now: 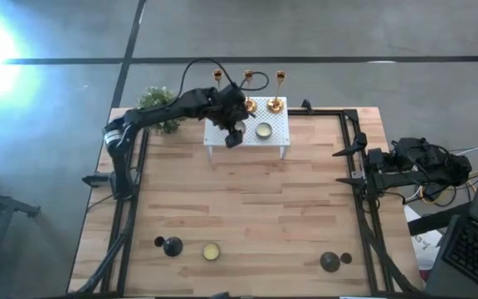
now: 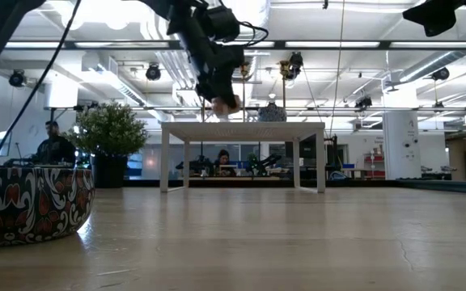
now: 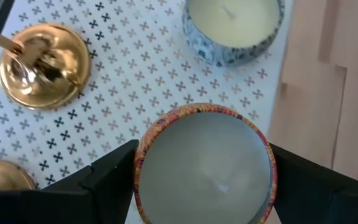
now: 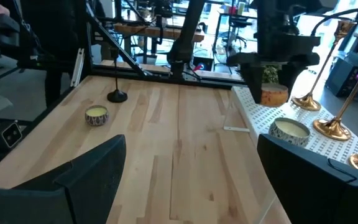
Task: Pick & Place candle stick holders
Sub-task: Put the orange scented candle on the shelf aligned with the other scented candle
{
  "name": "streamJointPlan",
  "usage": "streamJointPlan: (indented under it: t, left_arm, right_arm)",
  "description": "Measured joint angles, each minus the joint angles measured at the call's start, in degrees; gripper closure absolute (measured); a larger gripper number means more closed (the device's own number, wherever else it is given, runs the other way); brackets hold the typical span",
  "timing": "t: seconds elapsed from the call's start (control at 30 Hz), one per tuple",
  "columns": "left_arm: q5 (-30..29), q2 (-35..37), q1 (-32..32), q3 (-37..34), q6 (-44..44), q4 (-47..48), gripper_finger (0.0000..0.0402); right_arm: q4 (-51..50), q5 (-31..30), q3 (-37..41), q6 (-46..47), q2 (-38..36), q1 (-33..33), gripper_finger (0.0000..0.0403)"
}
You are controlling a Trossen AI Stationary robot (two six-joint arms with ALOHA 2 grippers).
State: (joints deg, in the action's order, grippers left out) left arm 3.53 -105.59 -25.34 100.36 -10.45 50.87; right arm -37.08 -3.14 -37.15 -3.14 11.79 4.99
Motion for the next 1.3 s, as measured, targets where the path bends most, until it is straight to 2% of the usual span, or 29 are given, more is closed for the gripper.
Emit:
streamJointPlan:
  t: [0.33,0.8,1.0,1.2,1.3]
  left_arm:
    - [0.00,-1.57,-0.04,3.49,-3.55,0.12,0.0099]
    - [0.02,-1.65,-0.33,3.97,-4.44,0.15,0.0099]
    - [-0.04,-1.65,-0.06,3.97,-4.47,1.11,0.0099]
    - [-0.04,-1.68,1.88,3.97,-0.62,1.66,0.0099]
    - [-1.08,-1.77,2.29,4.66,-3.50,0.96,0.0099]
  right_arm:
    - [0.04,0.00,0.00,-0.25,0.00,0.00,0.0044]
    - [0.17,-0.18,0.00,-0.54,0.00,0.00,0.0044]
    - [0.17,-3.33,0.00,-0.58,0.00,-0.02,0.0044]
    - [0.17,-3.49,0.00,-1.55,-0.01,-0.01,0.0044]
    - [0.17,-4.62,0.00,-1.59,0.00,-0.02,0.0044]
